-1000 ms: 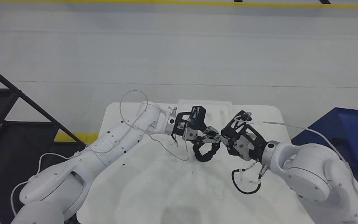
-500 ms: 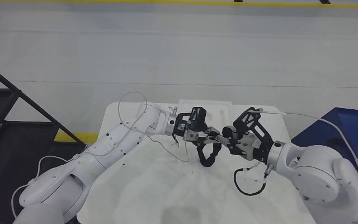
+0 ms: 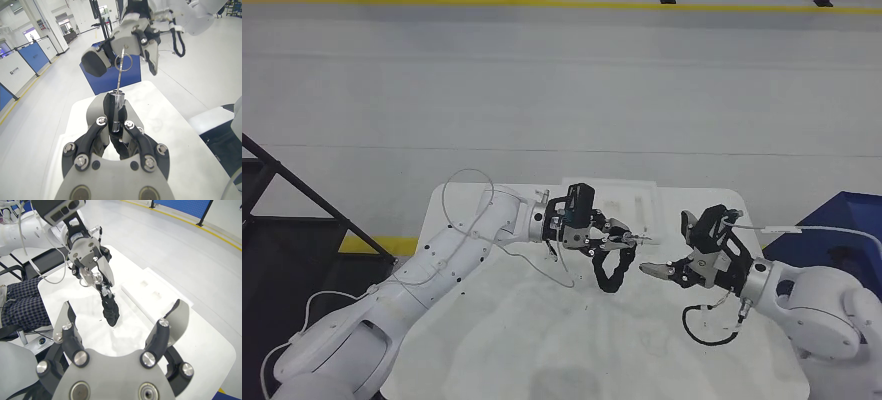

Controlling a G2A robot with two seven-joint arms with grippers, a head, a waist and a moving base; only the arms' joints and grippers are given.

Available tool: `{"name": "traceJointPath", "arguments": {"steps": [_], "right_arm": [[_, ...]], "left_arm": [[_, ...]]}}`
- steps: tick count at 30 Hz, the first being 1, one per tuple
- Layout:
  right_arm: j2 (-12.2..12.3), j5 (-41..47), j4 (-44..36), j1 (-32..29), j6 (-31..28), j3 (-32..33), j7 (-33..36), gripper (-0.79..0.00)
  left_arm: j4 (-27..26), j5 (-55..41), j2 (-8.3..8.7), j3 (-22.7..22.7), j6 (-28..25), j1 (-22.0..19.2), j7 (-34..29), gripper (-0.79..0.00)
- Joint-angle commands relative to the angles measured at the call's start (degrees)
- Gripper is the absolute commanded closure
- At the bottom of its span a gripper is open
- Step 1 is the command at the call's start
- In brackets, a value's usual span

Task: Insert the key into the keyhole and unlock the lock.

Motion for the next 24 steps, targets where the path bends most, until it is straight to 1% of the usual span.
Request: {"name": "traceJointPath", "arguments": {"steps": [1,4,6,7,9,10,11,12,13,17,24], "right_arm": [[-0.16,-0.01,2.68,1.49,-3.01,-2.12,-1.09,-0.785],[-0.54,-0.49,6.01,4.05,-6.0,-5.32,-3.04,-0.785],[-0.81,-0.9,8.0,5.48,-6.72,-7.1,-4.25,-0.785],[-0.94,-1.13,8.83,6.15,-7.04,-7.88,-4.76,-0.745],[-1.16,-1.37,10.24,7.28,-7.58,-9.19,-5.69,-0.597],[-1.26,-1.48,10.75,7.74,-7.79,-9.7,-6.17,-0.4],[-1.36,-1.34,11.18,8.06,-8.08,-10.18,-6.77,-0.271],[-1.43,-1.38,11.58,8.37,-8.4,-10.54,-7.13,-0.089],[-1.47,-1.48,11.79,8.62,-8.71,-10.86,-7.32,0.0],[-1.55,-1.69,12.37,9.35,-9.91,-11.55,-7.59,0.0],[-1.32,-3.3,11.7,9.08,-10.75,-10.86,-7.37,0.0]], "left_arm": [[-0.64,0.77,-0.07,-0.35,0.4,0.15,-0.12,0.0],[-1.14,1.0,-0.26,-0.73,0.29,0.26,0.01,0.0],[-1.45,1.1,-0.41,-0.95,0.2,0.31,0.16,0.0],[-1.5,1.09,-0.49,-1.03,0.08,0.38,0.35,0.0],[-1.58,1.16,-0.67,-1.13,-0.18,0.51,0.82,0.0],[-1.52,1.2,-0.75,-1.17,-0.3,0.57,0.97,0.0],[-1.44,1.32,-0.83,-1.2,-0.44,0.6,1.02,0.0],[-1.37,1.41,-0.91,-1.27,-0.51,0.63,1.12,0.0],[-1.26,1.48,-0.99,-1.34,-0.56,0.68,1.23,0.0],[-1.05,1.68,-1.25,-1.77,-0.74,0.88,1.84,0.0],[-0.92,2.23,-1.37,-2.99,-0.84,1.47,3.2,0.0]]}}
